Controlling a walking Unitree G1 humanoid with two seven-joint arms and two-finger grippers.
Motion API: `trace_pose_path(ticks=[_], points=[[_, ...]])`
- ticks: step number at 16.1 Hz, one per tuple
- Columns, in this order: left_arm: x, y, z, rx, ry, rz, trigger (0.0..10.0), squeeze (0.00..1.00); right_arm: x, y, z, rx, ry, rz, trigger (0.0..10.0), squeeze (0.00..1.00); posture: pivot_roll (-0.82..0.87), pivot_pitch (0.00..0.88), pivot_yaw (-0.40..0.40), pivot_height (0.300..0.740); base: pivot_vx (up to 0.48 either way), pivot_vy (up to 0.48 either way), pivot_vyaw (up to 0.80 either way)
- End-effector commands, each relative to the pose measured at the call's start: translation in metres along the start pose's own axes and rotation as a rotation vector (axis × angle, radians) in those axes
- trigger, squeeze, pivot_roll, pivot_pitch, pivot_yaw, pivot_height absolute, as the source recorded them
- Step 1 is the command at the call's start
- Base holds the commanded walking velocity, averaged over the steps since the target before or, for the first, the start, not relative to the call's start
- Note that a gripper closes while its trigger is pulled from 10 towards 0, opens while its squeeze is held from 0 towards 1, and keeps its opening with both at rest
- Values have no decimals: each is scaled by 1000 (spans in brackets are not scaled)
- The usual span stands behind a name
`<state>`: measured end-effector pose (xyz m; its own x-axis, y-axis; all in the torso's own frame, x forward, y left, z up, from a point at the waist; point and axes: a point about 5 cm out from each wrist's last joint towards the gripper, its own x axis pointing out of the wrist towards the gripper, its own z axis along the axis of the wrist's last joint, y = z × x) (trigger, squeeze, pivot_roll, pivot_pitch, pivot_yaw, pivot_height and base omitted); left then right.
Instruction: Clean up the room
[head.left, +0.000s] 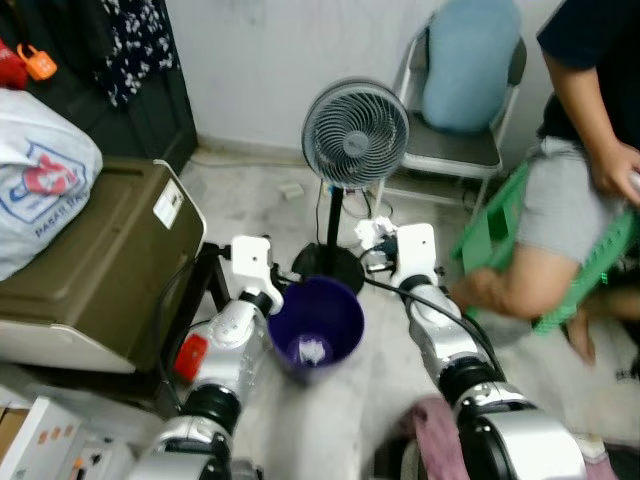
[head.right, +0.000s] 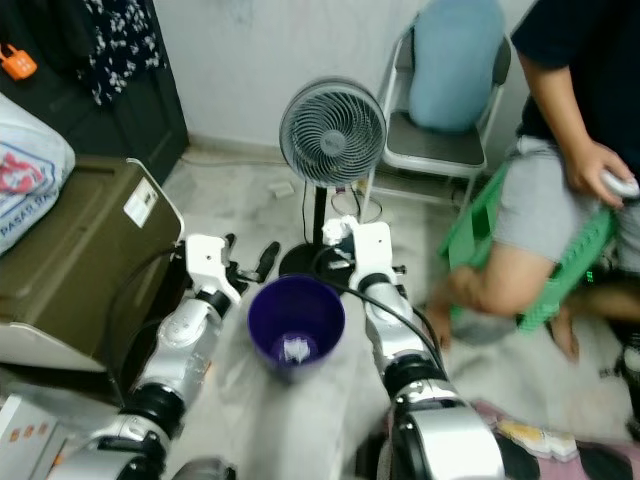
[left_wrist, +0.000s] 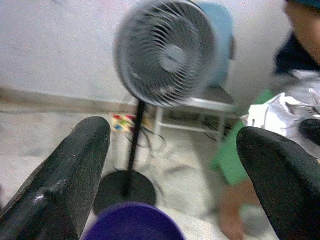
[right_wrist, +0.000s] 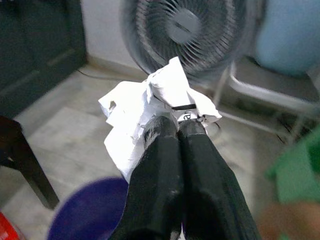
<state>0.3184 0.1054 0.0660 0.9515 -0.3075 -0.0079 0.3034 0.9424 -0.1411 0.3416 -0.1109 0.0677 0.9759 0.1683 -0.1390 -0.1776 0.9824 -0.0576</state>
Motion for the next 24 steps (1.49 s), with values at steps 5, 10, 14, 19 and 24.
trace_pose_path(ticks=[5, 10, 14, 19, 24], points=[[-3, 9, -5, 13, 34, 70, 10000, 0, 1, 6, 2, 7, -4, 14, 10000, 0, 73, 0, -35, 740, 0, 0, 0], [-2, 9, -5, 7, 40, 68, 10000, 0, 2, 6, 2, 12, -2, 9, 10000, 0, 69, 0, -35, 740, 0, 343, 0], [-1, 8, -5, 7, 42, 68, 10000, 0, 2, 6, 3, 11, -2, 9, 10000, 0, 71, 0, -36, 740, 0, 476, 0], [-1, 9, -4, 12, 38, 67, 10000, 0, 3, 6, 3, 11, -3, 9, 10000, 0, 70, 0, -35, 740, 0, 449, 0], [2, -4, 4, 48, -18, -46, 10000, 0, 3, 6, 3, 16, -2, 7, 10000, 0, 69, 0, -34, 740, 0, 0, 0]])
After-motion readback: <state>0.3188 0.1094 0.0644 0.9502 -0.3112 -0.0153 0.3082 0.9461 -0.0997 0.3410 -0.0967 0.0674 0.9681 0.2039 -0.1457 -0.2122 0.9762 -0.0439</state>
